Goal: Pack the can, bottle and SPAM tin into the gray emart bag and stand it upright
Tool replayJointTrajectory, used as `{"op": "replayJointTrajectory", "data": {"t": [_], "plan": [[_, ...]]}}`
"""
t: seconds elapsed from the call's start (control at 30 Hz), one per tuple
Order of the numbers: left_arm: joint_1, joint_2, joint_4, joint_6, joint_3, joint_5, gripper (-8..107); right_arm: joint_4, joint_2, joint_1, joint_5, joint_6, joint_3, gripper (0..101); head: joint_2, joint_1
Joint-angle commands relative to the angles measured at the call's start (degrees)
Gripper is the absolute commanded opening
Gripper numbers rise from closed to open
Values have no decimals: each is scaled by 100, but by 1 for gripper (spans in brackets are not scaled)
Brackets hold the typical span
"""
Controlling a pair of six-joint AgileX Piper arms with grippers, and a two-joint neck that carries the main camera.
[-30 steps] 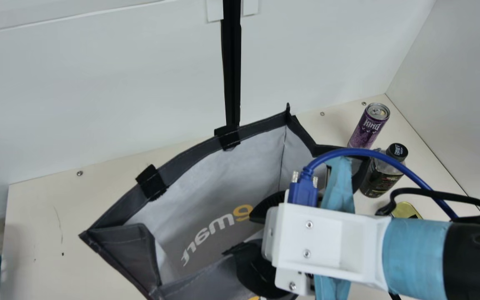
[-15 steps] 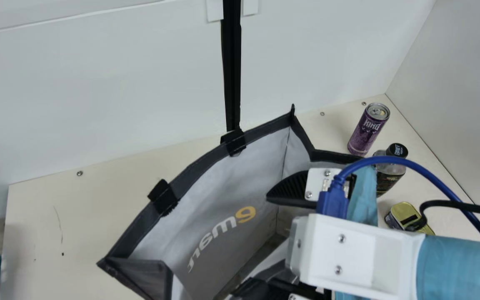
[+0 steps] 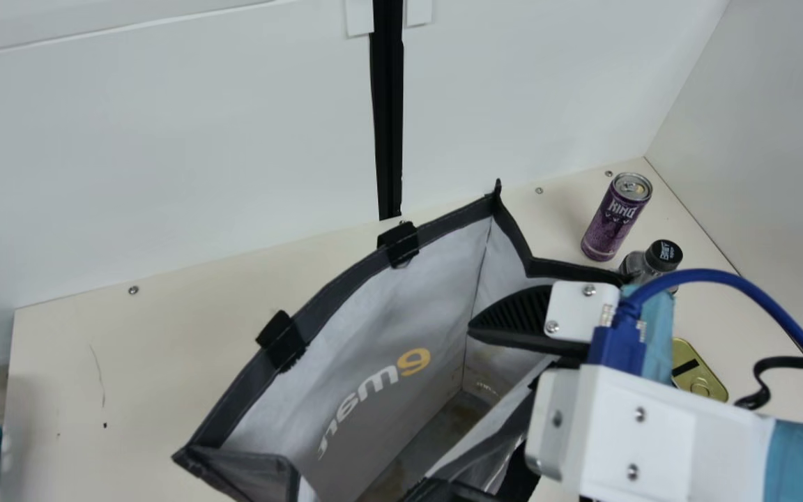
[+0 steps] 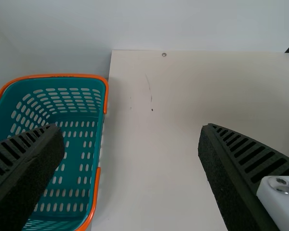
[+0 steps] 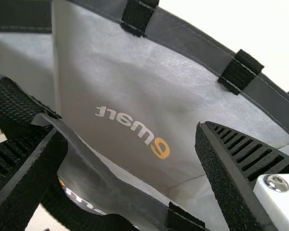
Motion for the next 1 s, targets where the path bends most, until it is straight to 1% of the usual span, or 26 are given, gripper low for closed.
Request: {"op": "replayJointTrajectory", "data": {"t": [0.0,0.43,0.57,0.77,0.97], "plan": [[0,0,0,0,0,0,90,-57,-37,42,-1,115,-30,95,-14,-130],[0,0,0,0,0,0,90,-444,-301,306,-1,811,-374,95,-14,-130],[0,0,0,0,0,0,90,-595,-353,287,-1,972,-511,95,-14,-130],[0,0,0,0,0,0,90,-829,-365,95,-1,1120,-708,95,-14,-130],[0,0,0,0,0,0,90,-1017,-322,-260,-1,1221,-887,95,-14,-130]]}}
